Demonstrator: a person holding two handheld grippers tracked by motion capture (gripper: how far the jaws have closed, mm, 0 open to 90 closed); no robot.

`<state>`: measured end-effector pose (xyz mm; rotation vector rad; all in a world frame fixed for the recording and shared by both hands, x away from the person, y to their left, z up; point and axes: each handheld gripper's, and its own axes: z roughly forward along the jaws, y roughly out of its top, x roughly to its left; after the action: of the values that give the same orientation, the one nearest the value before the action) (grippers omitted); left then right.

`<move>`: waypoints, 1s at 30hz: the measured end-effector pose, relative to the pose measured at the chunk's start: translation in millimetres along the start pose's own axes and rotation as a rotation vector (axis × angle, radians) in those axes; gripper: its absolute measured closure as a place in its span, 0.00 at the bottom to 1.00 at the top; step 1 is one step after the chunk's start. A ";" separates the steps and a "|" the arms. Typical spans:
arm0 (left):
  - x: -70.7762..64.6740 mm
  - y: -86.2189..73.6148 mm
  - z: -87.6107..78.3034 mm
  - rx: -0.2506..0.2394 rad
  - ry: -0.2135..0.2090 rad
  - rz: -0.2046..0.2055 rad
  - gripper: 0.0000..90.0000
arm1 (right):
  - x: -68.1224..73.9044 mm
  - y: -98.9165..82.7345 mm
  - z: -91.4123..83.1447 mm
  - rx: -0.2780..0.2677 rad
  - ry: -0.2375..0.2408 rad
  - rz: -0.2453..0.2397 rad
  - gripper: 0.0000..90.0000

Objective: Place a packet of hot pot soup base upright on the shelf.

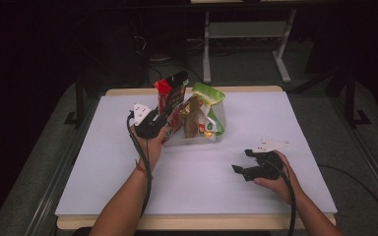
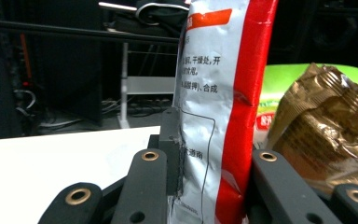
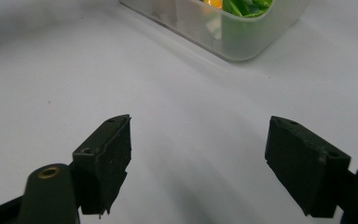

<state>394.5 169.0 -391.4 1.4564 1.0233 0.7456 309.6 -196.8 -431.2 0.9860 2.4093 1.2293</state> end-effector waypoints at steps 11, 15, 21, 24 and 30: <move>7.4 14.5 15.6 0.141 -0.070 0.107 0.79 | 3.6 -0.8 5.0 0.030 0.012 -0.018 0.24; 6.5 15.9 21.7 0.217 -0.080 0.135 0.75 | 2.6 -1.8 6.4 0.042 0.013 -0.016 0.24; 4.7 12.5 22.9 0.254 -0.080 0.179 0.78 | 6.2 -1.2 7.2 0.057 0.024 -0.040 0.25; -2.6 2.5 21.6 0.248 -0.056 0.263 0.82 | 6.6 -1.9 8.4 0.066 0.026 -0.039 0.25; 8.8 -9.5 14.0 0.227 -0.058 0.196 0.81 | 7.4 -1.9 8.9 0.067 0.032 -0.039 0.25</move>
<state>408.9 170.7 -403.6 1.7837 0.9529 0.7389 307.8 -187.1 -437.6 0.9400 2.4973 1.1668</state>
